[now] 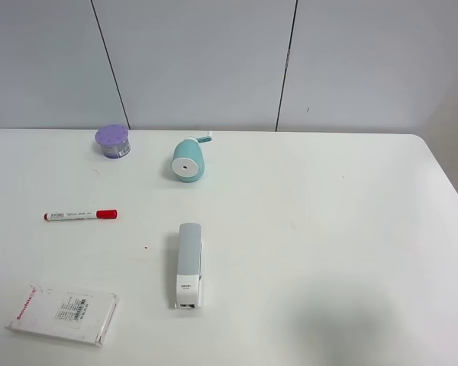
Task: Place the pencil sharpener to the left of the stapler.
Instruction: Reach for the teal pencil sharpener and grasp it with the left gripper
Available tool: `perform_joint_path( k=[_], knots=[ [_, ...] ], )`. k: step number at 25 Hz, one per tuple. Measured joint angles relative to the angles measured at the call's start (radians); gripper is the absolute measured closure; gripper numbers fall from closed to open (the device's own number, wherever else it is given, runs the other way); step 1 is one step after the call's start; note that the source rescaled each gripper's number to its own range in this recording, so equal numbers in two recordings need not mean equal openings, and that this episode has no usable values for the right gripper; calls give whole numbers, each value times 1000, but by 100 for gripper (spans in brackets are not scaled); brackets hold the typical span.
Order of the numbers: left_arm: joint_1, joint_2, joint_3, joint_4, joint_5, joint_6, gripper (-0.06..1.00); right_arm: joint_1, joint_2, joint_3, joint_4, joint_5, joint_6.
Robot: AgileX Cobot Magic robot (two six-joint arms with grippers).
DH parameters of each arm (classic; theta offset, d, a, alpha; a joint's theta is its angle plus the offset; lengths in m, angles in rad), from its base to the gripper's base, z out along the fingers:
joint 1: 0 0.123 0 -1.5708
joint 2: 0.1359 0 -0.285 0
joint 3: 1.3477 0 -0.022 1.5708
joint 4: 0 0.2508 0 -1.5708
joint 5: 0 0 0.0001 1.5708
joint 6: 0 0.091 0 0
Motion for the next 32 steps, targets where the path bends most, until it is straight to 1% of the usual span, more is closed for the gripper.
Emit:
perform_joint_path(
  k=[32],
  knots=[
    [0,0,0,0,0,0,-6,0,0,0,0,0,0]
  ],
)
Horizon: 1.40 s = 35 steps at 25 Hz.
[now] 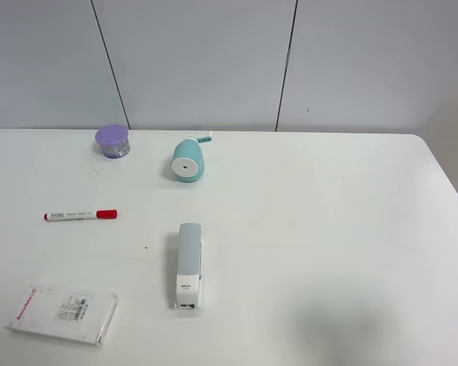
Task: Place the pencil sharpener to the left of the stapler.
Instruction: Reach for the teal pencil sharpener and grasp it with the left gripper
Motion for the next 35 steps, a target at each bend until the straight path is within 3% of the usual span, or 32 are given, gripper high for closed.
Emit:
perform_joint_path(
  k=[8,17,27,35],
  knots=[
    [0,200,-78,-47,2,-21,-6,0,0,0,0,0,0],
    [-11,1003,-514,-104,-28,-26,-6,0,0,0,0,0,0],
    [-295,1618,-1122,-34,24,-97,-6,0,0,0,0,0,0],
    [-443,1914,-1449,-58,109,-143,-6,0,0,0,0,0,0]
  ],
)
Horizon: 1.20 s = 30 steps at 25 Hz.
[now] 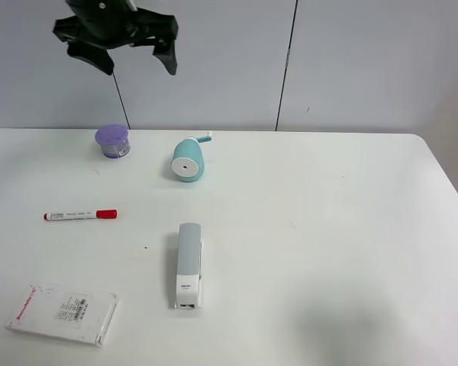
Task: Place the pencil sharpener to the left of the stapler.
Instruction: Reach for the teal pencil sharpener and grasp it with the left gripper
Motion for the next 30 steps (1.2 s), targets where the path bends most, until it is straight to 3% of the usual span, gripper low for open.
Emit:
perform_joint_path(
  k=[4,12,30],
  knots=[
    [-14,108,-69,0,39,-28,-6,0,0,0,0,0,0],
    [-14,246,-75,0,40,-78,-6,0,0,0,0,0,0],
    [-17,404,-76,-75,-115,-73,-6,0,0,0,0,0,0]
  ],
)
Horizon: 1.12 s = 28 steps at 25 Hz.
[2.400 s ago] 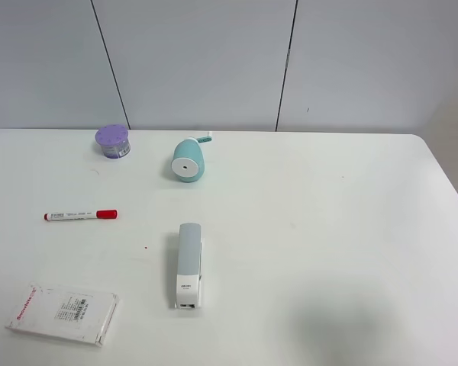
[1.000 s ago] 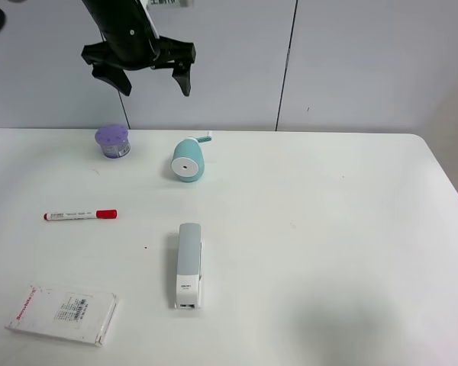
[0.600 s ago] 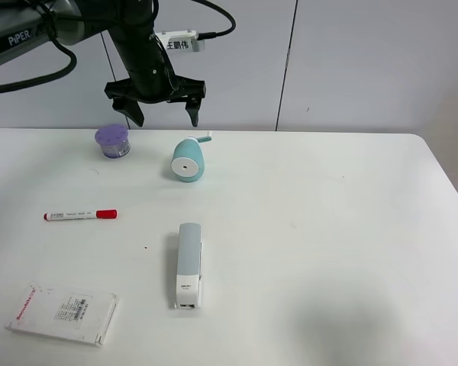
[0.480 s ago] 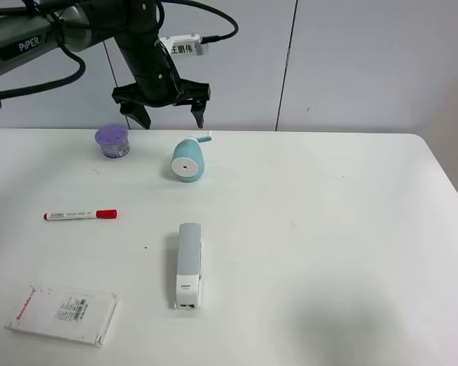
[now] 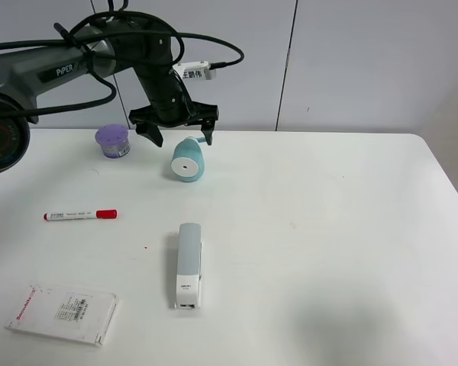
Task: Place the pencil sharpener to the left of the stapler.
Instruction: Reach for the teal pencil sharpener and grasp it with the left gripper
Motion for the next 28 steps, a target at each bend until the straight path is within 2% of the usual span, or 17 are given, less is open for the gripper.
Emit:
perform_joint_path(
  k=[4,20,21,22,24,28],
  knots=[
    [-5,41,0,-1,-51,2,-6,0,0,0,0,0,0],
    [-6,136,-1,3,-96,62,-5,0,0,0,0,0,0],
    [-6,136,-1,3,-97,73,4,0,0,0,0,0,0],
    [-6,136,-1,4,-97,83,24,0,0,0,0,0,0],
    [-6,136,-1,11,-97,95,93,0,0,0,0,0,0],
    [-6,135,-1,12,-96,104,92,0,0,0,0,0,0]
  ],
)
